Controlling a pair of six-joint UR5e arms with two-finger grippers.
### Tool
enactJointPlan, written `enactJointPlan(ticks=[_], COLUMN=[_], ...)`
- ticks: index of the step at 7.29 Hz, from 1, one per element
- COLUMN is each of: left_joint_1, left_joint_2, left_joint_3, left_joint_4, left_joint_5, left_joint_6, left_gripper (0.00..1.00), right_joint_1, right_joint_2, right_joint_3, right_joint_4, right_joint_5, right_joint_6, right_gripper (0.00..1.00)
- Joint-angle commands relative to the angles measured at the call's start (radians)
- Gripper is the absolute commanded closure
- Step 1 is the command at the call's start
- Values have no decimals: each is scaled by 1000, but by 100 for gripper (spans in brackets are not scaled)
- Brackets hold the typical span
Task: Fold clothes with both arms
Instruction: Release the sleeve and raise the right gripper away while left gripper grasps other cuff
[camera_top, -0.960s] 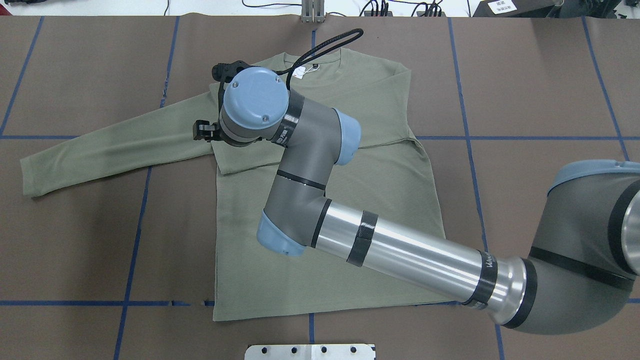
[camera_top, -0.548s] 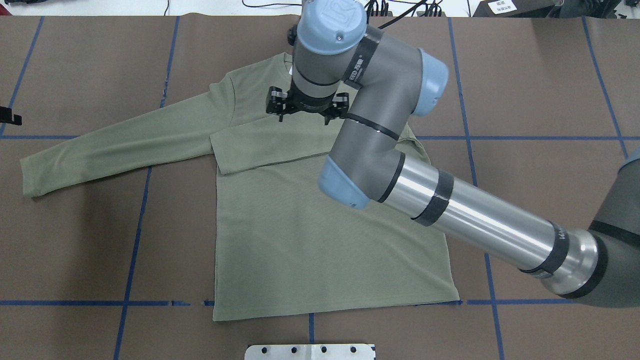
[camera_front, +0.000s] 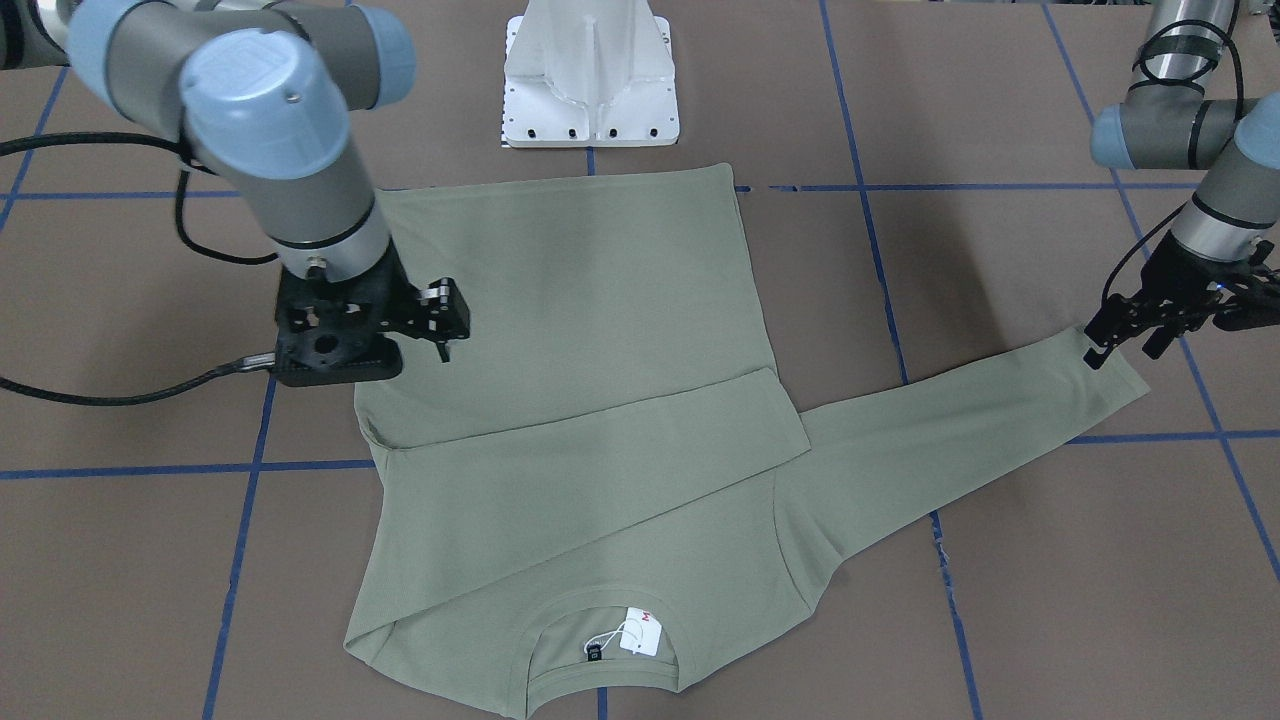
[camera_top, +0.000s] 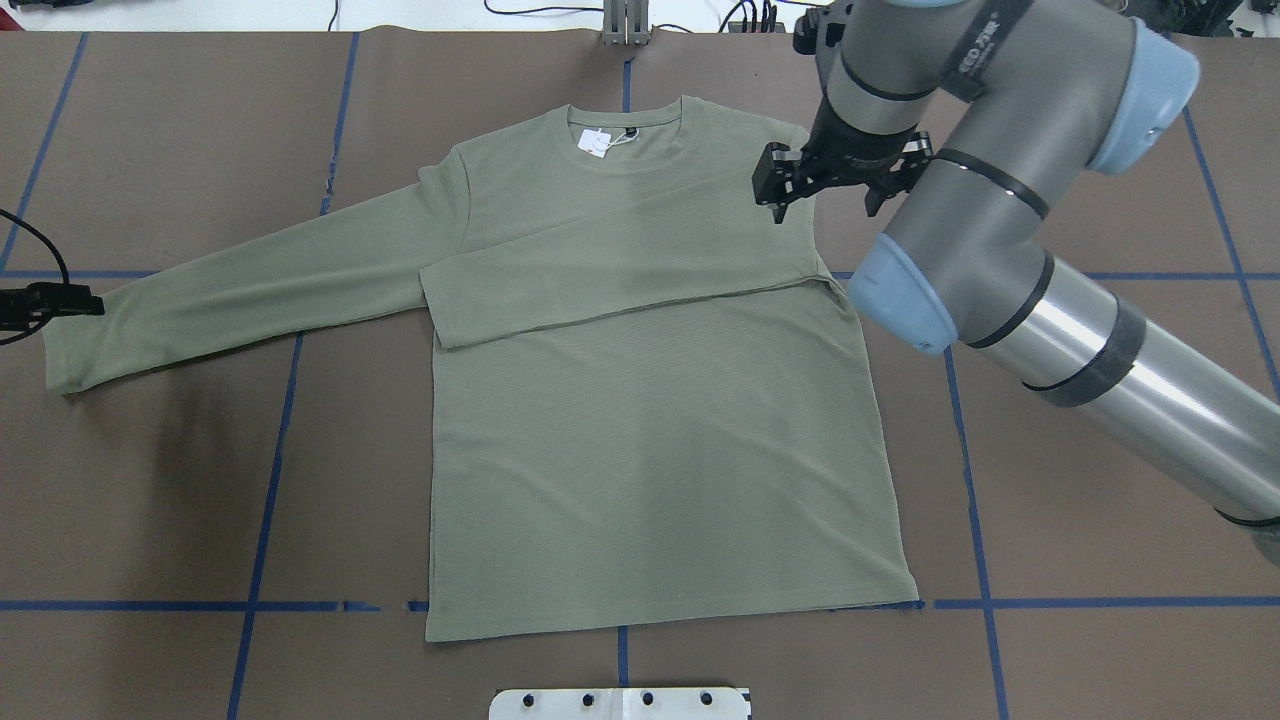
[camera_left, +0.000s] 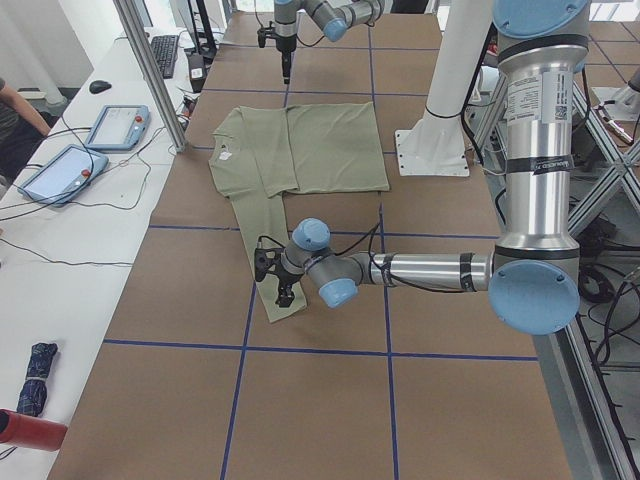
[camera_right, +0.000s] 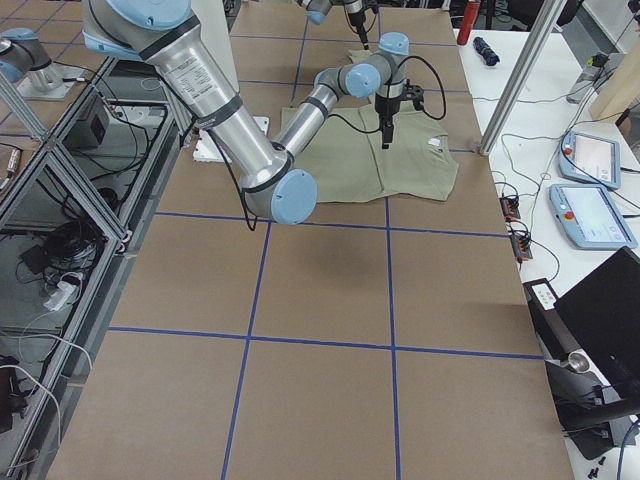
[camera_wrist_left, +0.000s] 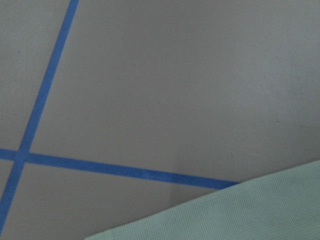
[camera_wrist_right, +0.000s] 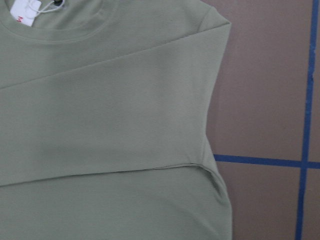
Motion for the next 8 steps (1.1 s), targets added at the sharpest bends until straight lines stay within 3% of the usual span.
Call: enactJointPlan(ticks=[1,8], left_joint_1=[39,71], left_joint_2=[10,10], left_joint_3=[17,74], left_joint_4=[19,19], left_joint_5=[94,120], left_joint_6=[-7,0], left_gripper=[0,8], right_joint_1=[56,67], right_joint_2=[-83,-110], right_joint_3=[25,57], right_joint_4=[-4,-2], right_joint_5=[61,63], right_joint_6=[-106,-115], right_gripper=[0,0])
